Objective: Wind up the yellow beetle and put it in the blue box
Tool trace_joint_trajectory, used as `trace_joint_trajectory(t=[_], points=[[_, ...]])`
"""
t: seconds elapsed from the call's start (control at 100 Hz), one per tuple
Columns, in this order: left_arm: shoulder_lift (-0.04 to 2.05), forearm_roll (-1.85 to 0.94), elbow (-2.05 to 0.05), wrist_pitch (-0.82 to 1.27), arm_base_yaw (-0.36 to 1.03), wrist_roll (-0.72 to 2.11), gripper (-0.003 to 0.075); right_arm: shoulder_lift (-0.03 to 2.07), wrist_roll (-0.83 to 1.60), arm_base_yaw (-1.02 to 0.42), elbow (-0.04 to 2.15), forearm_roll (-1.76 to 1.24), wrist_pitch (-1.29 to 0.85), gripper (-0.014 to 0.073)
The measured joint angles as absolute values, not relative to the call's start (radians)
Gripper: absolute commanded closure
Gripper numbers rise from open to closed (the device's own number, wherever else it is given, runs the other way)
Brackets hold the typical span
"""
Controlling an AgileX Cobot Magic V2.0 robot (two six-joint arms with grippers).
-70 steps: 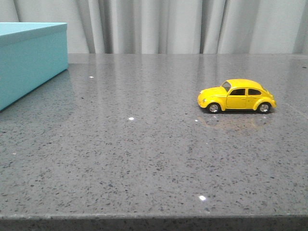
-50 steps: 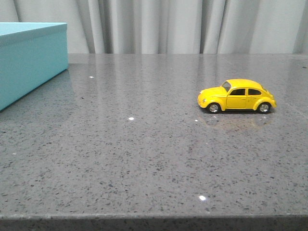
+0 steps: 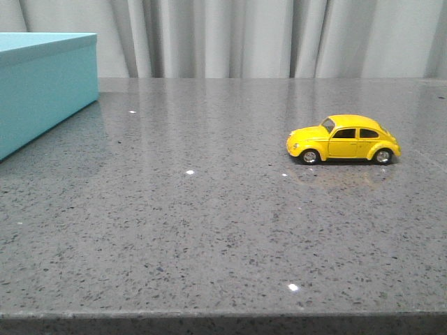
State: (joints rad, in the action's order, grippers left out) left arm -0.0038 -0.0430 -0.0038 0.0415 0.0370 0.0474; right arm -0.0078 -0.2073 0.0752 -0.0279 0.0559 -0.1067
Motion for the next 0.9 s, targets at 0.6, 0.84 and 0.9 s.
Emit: trace_joint_trajectory(t=[0.6,0.84,0.9], points=[[-0.004,-0.041,-0.004,0.006,0.039,0.047,0.0741,-0.008,-0.207,0.075,-0.028,0.058,0.04,0.066],[-0.004,-0.1,-0.012,0.036,0.039,0.047,0.0741,0.014,-0.207,0.075,0.084,0.058,-0.155,0.066],[-0.004,-0.108,-0.031,0.07,0.039,0.047,0.0741,0.046,-0.207,0.075,0.135,0.058,-0.201,0.066]])
